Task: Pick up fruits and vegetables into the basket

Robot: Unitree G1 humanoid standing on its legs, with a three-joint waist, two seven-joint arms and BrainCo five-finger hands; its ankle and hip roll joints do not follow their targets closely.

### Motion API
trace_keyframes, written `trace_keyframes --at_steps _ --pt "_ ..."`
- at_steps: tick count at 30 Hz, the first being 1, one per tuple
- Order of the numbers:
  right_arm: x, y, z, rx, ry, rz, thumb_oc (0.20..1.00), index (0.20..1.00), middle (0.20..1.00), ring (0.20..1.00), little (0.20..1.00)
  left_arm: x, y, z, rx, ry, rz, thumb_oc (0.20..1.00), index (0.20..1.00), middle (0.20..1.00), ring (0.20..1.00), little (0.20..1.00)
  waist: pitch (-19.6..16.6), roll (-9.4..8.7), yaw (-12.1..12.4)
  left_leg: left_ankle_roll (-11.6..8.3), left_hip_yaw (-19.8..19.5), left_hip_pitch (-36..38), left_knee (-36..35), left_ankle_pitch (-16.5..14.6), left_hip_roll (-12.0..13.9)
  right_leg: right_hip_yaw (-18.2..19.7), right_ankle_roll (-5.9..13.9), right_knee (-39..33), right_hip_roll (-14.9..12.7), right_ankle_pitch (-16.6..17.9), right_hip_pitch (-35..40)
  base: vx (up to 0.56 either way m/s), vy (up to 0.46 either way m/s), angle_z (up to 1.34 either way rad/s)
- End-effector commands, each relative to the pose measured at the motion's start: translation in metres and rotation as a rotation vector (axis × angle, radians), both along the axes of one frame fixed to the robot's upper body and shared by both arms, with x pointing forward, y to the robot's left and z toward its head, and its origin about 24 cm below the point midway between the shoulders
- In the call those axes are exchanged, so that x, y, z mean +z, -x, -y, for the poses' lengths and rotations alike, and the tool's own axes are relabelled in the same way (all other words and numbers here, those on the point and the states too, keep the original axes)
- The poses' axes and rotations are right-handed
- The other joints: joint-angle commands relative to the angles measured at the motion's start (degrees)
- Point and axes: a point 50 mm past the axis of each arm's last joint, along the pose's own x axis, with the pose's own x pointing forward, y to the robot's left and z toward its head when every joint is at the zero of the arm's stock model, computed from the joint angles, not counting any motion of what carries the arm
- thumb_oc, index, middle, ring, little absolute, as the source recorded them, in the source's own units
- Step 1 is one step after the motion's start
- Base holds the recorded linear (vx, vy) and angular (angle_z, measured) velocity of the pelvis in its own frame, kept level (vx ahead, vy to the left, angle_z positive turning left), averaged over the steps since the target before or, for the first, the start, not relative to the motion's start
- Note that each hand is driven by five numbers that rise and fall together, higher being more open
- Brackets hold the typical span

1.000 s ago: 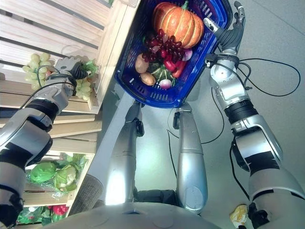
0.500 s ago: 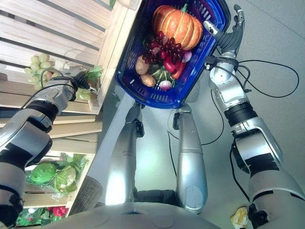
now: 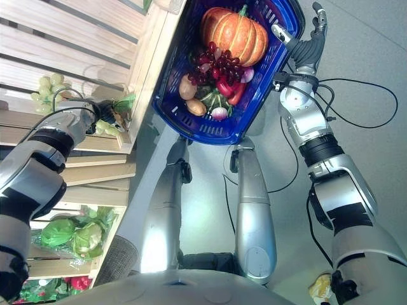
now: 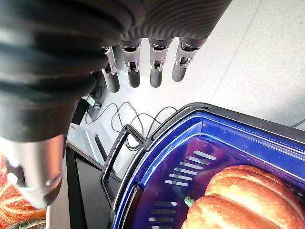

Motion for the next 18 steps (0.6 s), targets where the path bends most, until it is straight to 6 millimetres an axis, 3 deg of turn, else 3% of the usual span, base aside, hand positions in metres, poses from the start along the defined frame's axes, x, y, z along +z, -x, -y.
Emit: trace_keyframes --at_steps 1,14,18 --pt "0.016 0.004 0.0 0.01 -0.003 0.064 1.0 1.0 1.0 1.0 1.0 -0.056 0.036 -0.035 0.157 -0.061 -0.239 0.2 0.2 0.2 0.2 0.2 -2.2 -0.92 1.0 1.06 3.0 -0.9 7.2 -6.5 -1.6 1.9 7.16 -9.3 0.6 5.8 3.4 0.0 0.0 0.0" --pt "0.012 0.007 0.001 0.006 -0.008 0.065 1.0 1.0 1.0 1.0 1.0 -0.052 0.032 -0.03 0.117 -0.041 -0.168 0.2 0.2 0.2 0.2 0.2 -2.2 -0.86 1.1 1.18 2.8 -0.4 6.9 -6.6 -1.9 1.9 7.06 -9.8 0.6 6.0 4.0 0.0 0.0 0.0" --pt "0.011 0.008 -0.001 0.012 -0.005 0.063 1.0 1.0 1.0 1.0 1.0 -0.046 0.026 -0.026 0.166 0.166 -0.012 0.2 0.2 0.2 0.2 0.2 -2.2 -0.85 1.2 1.11 2.8 -0.2 6.8 -6.4 -1.9 2.1 7.03 -9.8 0.7 6.0 4.1 0.0 0.0 0.0"
